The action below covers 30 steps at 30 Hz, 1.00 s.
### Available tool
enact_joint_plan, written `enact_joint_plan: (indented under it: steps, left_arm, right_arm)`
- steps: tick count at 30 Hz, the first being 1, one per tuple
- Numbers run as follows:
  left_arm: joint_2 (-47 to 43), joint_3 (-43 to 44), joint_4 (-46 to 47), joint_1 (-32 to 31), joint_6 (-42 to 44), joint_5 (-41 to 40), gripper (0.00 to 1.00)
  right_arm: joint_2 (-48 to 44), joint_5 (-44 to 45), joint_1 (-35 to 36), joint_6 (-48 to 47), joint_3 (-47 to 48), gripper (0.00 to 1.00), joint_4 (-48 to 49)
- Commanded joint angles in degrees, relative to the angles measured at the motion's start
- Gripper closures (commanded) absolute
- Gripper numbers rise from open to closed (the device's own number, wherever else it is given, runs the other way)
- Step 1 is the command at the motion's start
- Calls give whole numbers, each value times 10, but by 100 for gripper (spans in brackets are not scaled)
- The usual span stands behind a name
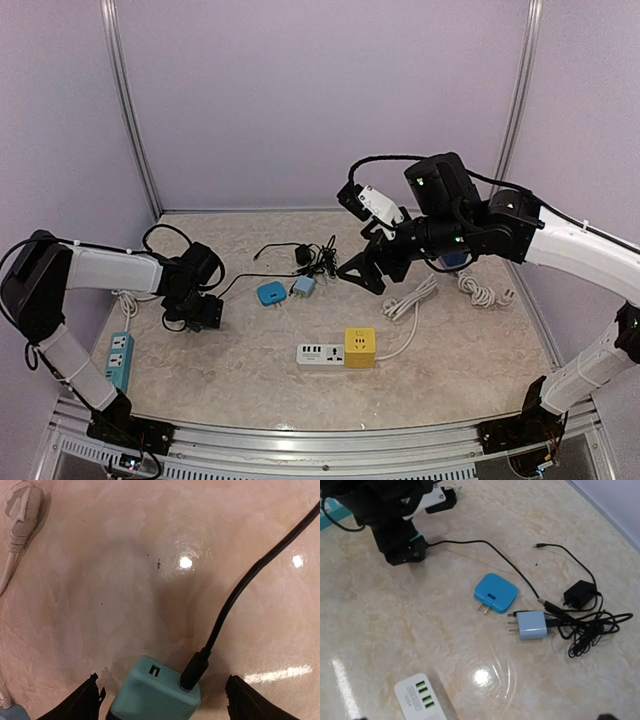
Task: Insert the plug
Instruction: Pick up the plug from the center of the board.
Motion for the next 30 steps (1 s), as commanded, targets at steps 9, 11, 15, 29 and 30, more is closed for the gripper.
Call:
enact_joint_plan:
  steps: [9,11,15,29,30]
  left_arm:
    - [27,13,-47,7,21,25,43]
    - [16,4,-48,7,19,30,48]
    - [-2,-6,-40,6,22,40,76]
    - [-145,31,-11,-143,105,-121,100]
    - [-158,29,8,-158,117,-132,100]
  right_arm:
    - [18,-16,-3,-8,-4,0,-14]
    - [21,-18,-3,-10,-4,0,-15]
    - [28,-19,-3,-11,2,0,-12]
    - [65,-22,-28,124,57,2,-13]
    - [67,-41,-37,153,62,3,-3]
